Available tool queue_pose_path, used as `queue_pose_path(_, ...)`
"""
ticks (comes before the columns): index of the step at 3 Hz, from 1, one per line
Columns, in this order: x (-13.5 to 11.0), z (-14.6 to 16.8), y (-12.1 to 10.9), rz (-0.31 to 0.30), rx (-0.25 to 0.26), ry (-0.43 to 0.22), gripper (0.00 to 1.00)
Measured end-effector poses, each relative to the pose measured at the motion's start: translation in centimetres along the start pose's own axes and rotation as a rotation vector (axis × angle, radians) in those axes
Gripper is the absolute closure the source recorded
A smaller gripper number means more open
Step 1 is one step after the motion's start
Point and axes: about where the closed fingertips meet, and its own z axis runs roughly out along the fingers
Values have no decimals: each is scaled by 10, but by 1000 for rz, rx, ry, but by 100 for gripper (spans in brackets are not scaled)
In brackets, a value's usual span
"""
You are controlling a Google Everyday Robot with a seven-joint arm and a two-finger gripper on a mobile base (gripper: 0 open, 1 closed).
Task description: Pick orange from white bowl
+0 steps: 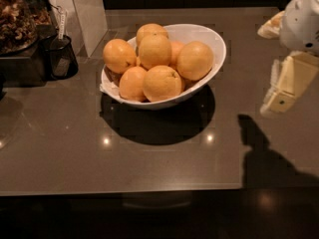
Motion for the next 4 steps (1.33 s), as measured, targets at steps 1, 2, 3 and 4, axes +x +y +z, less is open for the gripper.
queue_pose_path(1, -59, 8, -28, -65, -45, -125, 0)
queue_pose_path(2, -112, 18, -53, -98, -88, -212, 0)
queue_pose_path(3, -120, 15, -58, -105, -70, -228, 0)
queue_pose_path(4, -131, 30, -65, -97, -106, -254, 0)
